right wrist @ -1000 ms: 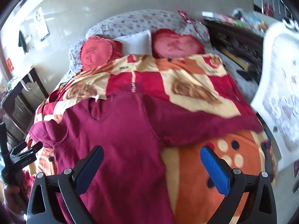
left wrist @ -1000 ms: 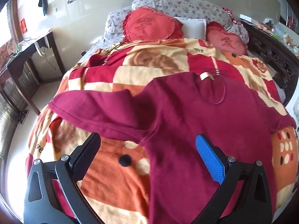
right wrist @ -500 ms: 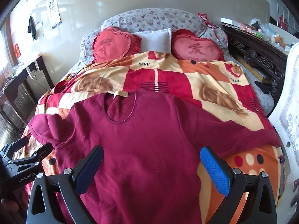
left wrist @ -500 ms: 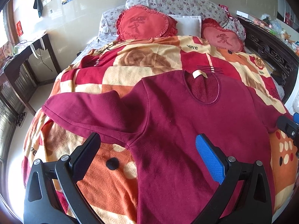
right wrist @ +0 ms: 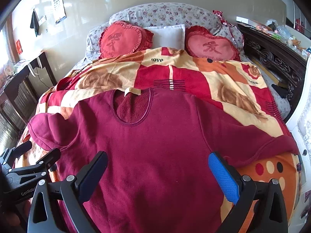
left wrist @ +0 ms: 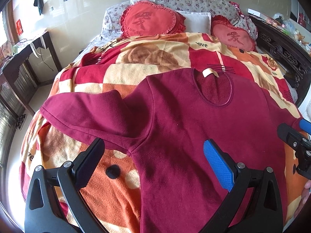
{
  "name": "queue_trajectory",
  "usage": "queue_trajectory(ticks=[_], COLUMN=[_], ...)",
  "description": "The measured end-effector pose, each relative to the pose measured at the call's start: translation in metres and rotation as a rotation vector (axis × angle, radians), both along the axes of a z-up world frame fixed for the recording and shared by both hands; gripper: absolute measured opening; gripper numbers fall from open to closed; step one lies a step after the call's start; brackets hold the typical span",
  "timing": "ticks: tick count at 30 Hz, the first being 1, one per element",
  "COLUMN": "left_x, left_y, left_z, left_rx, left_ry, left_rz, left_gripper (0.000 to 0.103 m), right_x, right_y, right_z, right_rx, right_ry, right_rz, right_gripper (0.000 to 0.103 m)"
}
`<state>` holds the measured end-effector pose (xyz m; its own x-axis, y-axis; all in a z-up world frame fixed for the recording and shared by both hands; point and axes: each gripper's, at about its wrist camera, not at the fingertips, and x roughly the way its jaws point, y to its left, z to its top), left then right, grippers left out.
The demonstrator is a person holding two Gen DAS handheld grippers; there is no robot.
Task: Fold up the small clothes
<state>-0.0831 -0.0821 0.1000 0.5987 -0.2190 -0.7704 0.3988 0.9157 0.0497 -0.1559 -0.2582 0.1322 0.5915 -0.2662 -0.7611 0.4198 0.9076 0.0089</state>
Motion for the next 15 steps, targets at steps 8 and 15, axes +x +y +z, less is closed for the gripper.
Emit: queue_trajectory(ticks=[8, 15], left_x=[0.006, 0.012], left_y=[-0.001, 0.002], left_z=[-0.006, -0.008], left_rx=[-0.002, -0.002], left_ry=[0.016, 0.022], left_rz=[0.002, 0.015], left_gripper=[0.102, 0.102], right_x=[0.011, 0.023], right_y=[0.002, 0.007], right_z=[-0.006, -0.009], right_rx=[0.008, 0.010], right_ry=[0.012, 0.015], right_rz=[0.011, 0.026], right_gripper=[0.102, 0.103])
